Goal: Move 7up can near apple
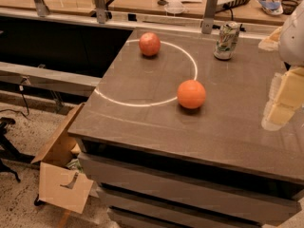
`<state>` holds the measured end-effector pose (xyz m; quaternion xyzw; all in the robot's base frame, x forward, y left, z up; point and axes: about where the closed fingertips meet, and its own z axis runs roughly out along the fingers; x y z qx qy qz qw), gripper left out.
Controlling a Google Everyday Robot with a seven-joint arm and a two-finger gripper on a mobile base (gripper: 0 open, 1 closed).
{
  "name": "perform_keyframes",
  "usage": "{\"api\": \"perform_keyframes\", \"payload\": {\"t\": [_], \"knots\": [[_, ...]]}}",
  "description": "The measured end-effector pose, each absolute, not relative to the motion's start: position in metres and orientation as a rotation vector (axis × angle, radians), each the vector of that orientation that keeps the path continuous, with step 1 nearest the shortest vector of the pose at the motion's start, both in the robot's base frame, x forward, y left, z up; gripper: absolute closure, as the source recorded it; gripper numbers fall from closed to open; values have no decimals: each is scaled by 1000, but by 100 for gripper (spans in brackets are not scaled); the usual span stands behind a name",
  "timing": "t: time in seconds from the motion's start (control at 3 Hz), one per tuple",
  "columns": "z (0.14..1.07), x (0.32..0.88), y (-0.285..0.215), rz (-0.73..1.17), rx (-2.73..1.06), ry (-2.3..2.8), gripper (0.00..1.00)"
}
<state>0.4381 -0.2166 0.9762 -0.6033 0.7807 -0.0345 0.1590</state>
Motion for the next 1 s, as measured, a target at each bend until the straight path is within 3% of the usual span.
{"api": "perform_keyframes", "payload": {"t": [0.67, 1.0], "knots": [[979, 448, -238, -143, -1537, 2240, 0], [969, 458, -312, -166, -1145, 2262, 0]]}}
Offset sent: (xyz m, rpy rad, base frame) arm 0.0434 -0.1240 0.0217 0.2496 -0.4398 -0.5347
